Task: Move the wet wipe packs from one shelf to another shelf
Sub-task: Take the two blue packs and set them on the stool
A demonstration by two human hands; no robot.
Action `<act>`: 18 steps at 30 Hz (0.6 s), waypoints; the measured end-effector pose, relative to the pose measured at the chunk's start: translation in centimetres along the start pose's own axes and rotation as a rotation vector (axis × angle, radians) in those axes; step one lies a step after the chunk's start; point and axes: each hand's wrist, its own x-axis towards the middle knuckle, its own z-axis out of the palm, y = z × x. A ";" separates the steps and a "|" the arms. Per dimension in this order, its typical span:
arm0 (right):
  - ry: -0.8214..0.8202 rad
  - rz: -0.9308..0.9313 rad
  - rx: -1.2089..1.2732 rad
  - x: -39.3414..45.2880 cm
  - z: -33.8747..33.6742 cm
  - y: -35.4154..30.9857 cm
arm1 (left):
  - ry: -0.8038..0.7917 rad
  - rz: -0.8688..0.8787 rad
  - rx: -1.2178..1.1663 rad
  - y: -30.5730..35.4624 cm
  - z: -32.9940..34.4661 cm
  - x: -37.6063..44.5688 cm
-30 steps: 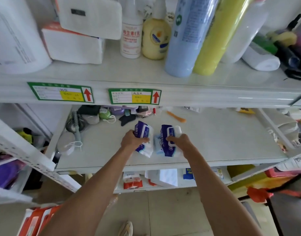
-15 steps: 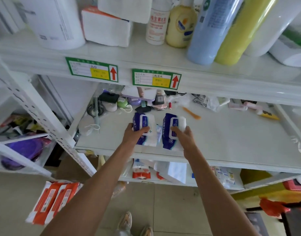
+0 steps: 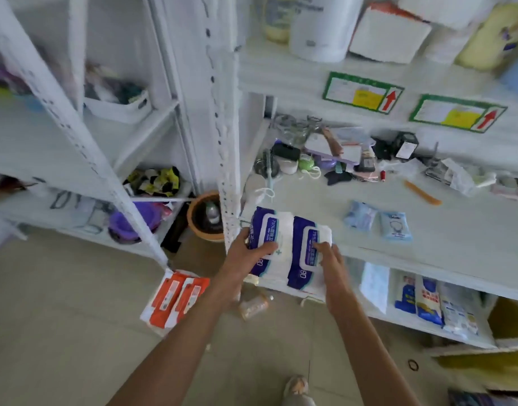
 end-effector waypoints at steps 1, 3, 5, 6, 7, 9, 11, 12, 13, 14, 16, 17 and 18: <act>0.002 0.006 -0.017 -1.4 2.1 1.2 | 0.008 -0.007 -0.015 -0.6 -2.5 -0.8; -0.015 -0.004 -0.005 -3.3 3.4 2.4 | 0.031 0.004 -0.039 -1.6 -4.4 -2.3; 0.009 0.087 0.017 -7.4 11.7 7.8 | -0.005 -0.080 -0.040 -4.9 -14.6 -4.0; 0.030 0.102 0.047 -7.7 11.7 8.4 | -0.005 -0.096 -0.038 -5.5 -14.8 -4.5; 0.043 0.116 0.045 -8.4 12.1 9.2 | 0.005 -0.137 -0.028 -6.4 -15.5 -5.2; 0.060 0.150 0.027 -8.9 15.6 11.8 | 0.004 -0.167 -0.026 -7.1 -19.4 -5.4; 0.074 0.176 0.042 -9.6 19.3 13.4 | -0.003 -0.221 0.002 -7.9 -23.1 -4.7; 0.076 0.195 0.055 -9.6 20.7 14.3 | 0.002 -0.233 0.022 -8.2 -24.6 -4.1; 0.082 0.213 0.062 -9.5 22.1 15.2 | 0.000 -0.251 0.037 -8.7 -25.9 -3.5; 0.086 0.221 0.067 -9.3 23.3 16.1 | 0.006 -0.269 0.059 -9.3 -26.9 -2.9; 0.080 0.230 0.087 -7.9 25.2 17.9 | 0.005 -0.301 0.089 -10.1 -28.8 -1.7; 0.069 0.229 0.088 -7.1 26.1 18.9 | -0.010 -0.311 0.102 -10.6 -29.8 -1.0; 0.056 0.234 0.078 -6.3 26.9 19.8 | -0.021 -0.325 0.116 -11.0 -30.8 -0.2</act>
